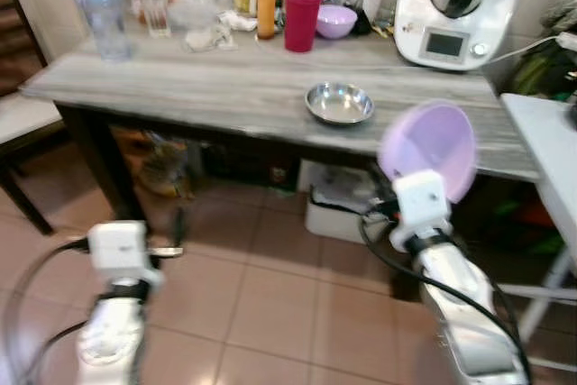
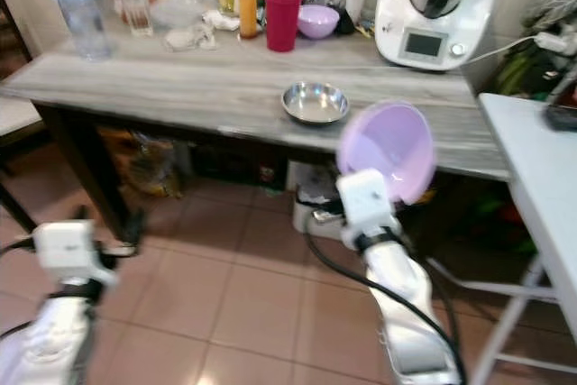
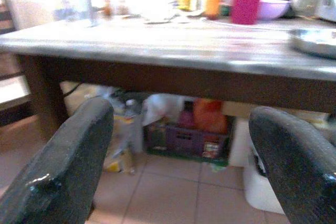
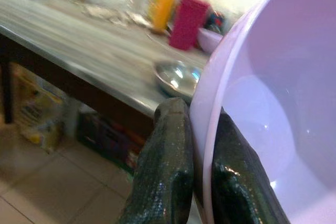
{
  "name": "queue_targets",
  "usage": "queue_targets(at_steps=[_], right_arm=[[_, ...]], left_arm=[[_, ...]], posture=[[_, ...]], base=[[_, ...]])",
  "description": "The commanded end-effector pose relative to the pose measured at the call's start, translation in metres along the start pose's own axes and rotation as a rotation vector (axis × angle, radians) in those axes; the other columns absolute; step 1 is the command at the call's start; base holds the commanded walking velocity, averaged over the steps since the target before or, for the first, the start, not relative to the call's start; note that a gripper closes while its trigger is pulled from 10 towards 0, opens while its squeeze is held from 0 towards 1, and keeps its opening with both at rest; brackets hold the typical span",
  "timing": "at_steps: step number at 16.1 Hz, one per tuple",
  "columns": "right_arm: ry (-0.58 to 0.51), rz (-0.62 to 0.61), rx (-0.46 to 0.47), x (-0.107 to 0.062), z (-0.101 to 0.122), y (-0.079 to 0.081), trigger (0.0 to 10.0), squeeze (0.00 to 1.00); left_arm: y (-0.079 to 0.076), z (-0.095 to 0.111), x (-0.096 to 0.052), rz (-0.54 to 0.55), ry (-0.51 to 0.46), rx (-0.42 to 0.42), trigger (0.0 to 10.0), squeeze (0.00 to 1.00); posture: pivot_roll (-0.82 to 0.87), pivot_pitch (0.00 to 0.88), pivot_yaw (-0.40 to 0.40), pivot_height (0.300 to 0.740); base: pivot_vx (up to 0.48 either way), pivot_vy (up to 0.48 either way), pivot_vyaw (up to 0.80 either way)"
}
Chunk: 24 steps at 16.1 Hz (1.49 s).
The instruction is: Setting the table
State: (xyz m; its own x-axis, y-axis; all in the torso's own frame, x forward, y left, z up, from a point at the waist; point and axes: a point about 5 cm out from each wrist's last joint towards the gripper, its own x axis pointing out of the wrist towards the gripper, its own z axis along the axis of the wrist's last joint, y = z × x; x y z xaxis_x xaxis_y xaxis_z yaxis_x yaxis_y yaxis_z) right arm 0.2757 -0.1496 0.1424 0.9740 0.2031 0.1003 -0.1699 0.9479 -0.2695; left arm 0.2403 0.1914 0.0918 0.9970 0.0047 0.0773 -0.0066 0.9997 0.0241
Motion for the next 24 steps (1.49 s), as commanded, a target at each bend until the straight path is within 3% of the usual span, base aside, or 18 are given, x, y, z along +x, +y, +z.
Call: queue_targets(at_steps=[1,6,18,24], right_arm=[[-0.018,-0.009,0.006,0.001,0.004,0.0,10.0,0.0],[-0.021,-0.056,0.017,-0.003,0.002,0.0,10.0,0.0],[-0.041,-0.062,-0.016,-0.003,0.005,-0.003,10.0,0.0],[-0.045,-0.066,-0.02,-0.004,0.006,-0.001,10.0,0.0]], left_arm=[[0.005,0.003,0.002,-0.009,-0.004,0.024,10.0,0.0],[-0.002,0.007,0.017,-0.074,-0.012,0.026,10.0,0.0],[-0.011,0.008,0.027,-0.109,-0.023,0.012,10.0,0.0],[-0.013,0.009,0.028,-0.125,-0.025,0.015,10.0,0.0]], posture=[[-0.19,0.057,-0.047,0.74],[-0.23,0.058,0.004,0.74],[-0.25,0.05,0.012,0.74],[-0.25,0.054,0.021,0.74]], base=[[0.27,0.0,-0.8],[0.272,0.0,-0.67],[0.269,0.0,0.0],[0.268,0.0,0.48]])
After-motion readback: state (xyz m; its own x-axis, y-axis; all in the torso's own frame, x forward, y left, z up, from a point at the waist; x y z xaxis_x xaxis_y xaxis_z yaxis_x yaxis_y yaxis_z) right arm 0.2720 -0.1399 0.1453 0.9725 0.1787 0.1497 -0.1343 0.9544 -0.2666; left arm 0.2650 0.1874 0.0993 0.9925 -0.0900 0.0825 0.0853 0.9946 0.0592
